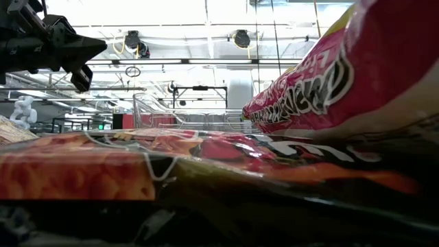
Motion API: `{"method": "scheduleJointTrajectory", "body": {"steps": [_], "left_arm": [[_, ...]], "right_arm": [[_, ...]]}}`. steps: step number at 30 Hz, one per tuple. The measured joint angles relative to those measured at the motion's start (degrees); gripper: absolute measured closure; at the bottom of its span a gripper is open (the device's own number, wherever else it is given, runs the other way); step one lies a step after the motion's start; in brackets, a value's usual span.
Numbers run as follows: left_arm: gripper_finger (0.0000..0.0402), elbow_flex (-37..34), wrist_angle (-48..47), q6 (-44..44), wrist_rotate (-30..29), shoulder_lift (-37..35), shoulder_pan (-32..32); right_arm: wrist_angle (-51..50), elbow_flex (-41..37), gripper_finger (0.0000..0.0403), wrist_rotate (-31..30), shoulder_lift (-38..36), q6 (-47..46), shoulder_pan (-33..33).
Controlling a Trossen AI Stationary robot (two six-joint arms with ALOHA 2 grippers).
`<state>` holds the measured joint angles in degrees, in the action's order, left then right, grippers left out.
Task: Sort Maruchan noodles
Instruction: Put the yellow noodle pack into the bottom transparent bin
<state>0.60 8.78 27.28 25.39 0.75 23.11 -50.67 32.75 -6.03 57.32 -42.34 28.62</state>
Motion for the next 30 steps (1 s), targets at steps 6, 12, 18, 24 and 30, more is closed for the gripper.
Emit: {"method": "scheduleJointTrajectory", "body": {"steps": [6,12,18,24,30], "left_arm": [[0.0376,0.0,0.0,0.2,0.0,0.0,0.0],[0.0376,0.0,0.0,0.2,0.0,0.0,0.0],[0.0376,0.0,0.0,0.2,0.0,0.0,0.0],[0.0376,0.0,0.0,0.2,0.0,0.0,0.0],[0.0376,0.0,0.0,0.2,0.0,0.0,0.0]], "right_arm": [[-1.9,-0.7,0.0310,-3.0,0.0,0.0,0.0],[-3.7,-0.7,0.0310,-3.3,0.0,1.2,0.0],[-4.6,-0.7,0.0310,-5.7,0.0,1.5,0.0],[-4.5,-0.7,0.0310,-7.3,0.0,1.7,0.0],[-1.4,-3.0,0.0310,-5.1,0.0,2.6,0.0]]}}
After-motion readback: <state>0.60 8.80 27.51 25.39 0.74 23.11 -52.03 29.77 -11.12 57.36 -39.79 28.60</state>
